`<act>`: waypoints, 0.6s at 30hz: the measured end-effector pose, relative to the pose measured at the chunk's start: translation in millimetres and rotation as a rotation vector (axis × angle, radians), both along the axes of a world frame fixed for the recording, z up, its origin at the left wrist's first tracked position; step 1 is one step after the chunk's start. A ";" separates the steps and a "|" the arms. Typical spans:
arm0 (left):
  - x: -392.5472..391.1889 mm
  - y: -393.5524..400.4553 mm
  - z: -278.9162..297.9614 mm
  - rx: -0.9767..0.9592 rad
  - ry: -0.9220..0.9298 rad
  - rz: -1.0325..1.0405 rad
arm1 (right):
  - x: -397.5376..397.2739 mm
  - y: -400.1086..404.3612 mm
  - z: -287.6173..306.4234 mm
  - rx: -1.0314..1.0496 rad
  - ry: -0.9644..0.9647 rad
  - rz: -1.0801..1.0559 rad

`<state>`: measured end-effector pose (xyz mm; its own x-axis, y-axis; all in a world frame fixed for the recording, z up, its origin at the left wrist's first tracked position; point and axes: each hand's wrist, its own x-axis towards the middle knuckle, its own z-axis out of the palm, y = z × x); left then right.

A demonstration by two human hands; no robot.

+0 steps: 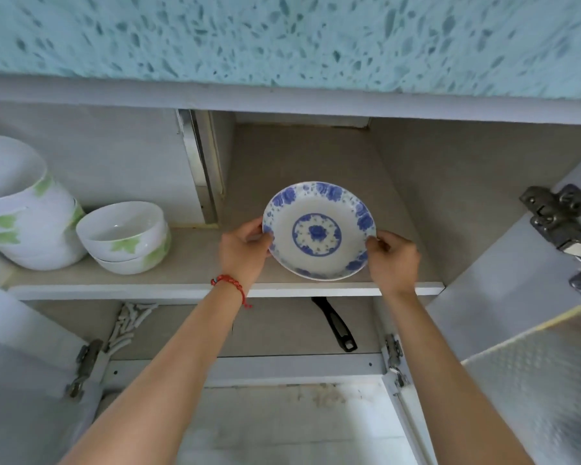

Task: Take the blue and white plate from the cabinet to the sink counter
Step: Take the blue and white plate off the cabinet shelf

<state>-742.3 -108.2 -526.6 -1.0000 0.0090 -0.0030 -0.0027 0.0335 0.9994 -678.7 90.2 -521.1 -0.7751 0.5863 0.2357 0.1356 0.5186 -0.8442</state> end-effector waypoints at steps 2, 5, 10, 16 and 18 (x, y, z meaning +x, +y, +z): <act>18.7 -2.9 10.7 0.025 -0.034 0.011 | 15.9 -3.3 10.6 -0.041 -0.017 -0.007; 47.0 -10.8 28.3 -0.058 -0.020 0.007 | 43.1 -10.5 27.6 -0.091 -0.045 -0.006; 96.5 -25.2 65.9 -0.068 -0.076 -0.002 | 94.2 -26.4 62.3 -0.120 -0.061 -0.037; 166.1 -44.4 116.6 -0.182 -0.228 0.001 | 171.2 -43.3 107.0 -0.182 -0.165 -0.078; 192.3 -49.1 135.0 -0.199 -0.268 -0.018 | 198.0 -50.1 126.1 -0.226 -0.179 -0.078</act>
